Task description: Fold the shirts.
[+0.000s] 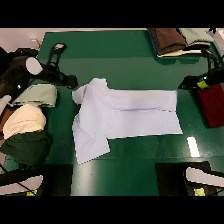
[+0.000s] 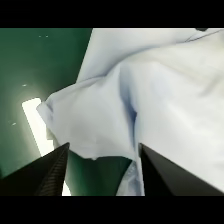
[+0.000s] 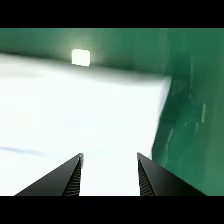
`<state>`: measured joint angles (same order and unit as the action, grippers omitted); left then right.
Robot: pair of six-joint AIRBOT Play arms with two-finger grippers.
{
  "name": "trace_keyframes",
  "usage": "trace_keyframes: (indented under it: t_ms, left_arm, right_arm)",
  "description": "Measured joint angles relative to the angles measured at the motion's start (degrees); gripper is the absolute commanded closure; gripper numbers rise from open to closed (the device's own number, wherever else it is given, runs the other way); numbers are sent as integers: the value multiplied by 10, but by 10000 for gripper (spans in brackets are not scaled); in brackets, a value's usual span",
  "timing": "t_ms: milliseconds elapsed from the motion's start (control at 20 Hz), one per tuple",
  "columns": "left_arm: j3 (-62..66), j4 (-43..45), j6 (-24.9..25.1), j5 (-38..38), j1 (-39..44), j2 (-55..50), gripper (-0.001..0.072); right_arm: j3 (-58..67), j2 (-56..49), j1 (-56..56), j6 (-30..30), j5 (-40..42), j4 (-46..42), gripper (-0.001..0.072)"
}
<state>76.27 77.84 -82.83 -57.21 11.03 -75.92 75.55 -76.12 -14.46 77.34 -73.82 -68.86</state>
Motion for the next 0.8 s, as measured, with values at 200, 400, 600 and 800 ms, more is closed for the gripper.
trace_keyframes:
  t_ms: [200, 400, 600, 800]
  left_arm:
    - [20, -7, -9, -77, -84, 11, 187]
    - [-83, -72, 23, -134, -143, 55, 187]
    - [-242, -149, 59, -118, -161, 80, 188]
    - [-347, -207, 81, -67, -167, 88, 188]
  right_arm:
    - [21, 1, -9, -4, -30, 31, 330]
    - [-38, 66, -5, -19, -35, 42, 331]
    - [-103, 124, 7, -25, -22, 48, 331]
    - [-135, 151, 10, -28, -16, 59, 331]
